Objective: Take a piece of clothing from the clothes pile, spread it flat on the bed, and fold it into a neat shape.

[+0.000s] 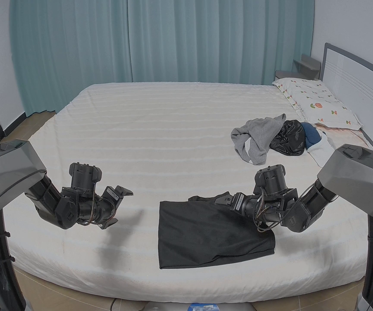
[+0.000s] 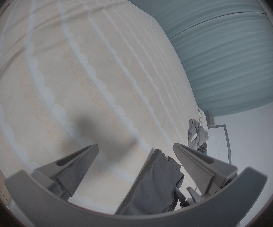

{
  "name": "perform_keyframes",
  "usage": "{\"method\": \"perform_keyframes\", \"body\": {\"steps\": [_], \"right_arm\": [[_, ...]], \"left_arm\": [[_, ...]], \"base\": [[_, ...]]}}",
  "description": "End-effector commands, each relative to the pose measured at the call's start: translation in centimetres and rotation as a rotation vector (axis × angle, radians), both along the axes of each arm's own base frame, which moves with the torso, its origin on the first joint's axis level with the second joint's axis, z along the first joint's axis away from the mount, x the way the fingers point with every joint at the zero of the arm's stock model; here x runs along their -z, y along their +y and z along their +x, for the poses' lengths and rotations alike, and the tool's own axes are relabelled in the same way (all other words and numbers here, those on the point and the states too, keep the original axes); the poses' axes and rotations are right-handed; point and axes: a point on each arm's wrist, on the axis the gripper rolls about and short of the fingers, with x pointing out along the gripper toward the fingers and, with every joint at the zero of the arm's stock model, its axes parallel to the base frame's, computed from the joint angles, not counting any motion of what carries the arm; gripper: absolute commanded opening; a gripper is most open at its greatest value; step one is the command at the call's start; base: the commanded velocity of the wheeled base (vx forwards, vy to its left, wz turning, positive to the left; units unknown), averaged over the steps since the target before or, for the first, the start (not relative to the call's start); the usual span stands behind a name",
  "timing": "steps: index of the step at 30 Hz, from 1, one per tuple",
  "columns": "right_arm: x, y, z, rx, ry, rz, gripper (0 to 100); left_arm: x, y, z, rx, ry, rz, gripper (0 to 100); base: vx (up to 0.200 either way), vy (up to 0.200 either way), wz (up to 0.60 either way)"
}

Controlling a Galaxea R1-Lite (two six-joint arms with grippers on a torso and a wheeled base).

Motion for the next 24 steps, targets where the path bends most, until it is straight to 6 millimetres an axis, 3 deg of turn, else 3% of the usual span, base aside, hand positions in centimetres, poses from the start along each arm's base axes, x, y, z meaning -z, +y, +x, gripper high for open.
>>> {"method": "perform_keyframes", "body": {"steps": [1, 10, 17, 24], "right_arm": [[0.4, -1.4, 1.7, 0.068, -0.018, -0.008, 100], [0.2, -5.1, 3.7, 0.188, -0.089, -0.099, 100], [-0.3, -6.1, 4.0, 0.209, -0.133, -0.085, 100], [1.8, -7.6, 4.2, 0.130, -0.151, -0.053, 100]], "left_arm": [[0.0, 0.0, 0.0, -0.001, 0.001, 0.000, 100], [0.0, 0.0, 0.0, -0.001, 0.001, 0.000, 100], [0.1, 0.0, 0.0, -0.001, 0.004, 0.000, 100], [0.0, 0.0, 0.1, 0.000, -0.002, 0.000, 100]], "base": [[0.000, 0.000, 0.00], [0.000, 0.000, 0.00], [0.000, 0.000, 0.00], [0.000, 0.000, 0.00]]}}
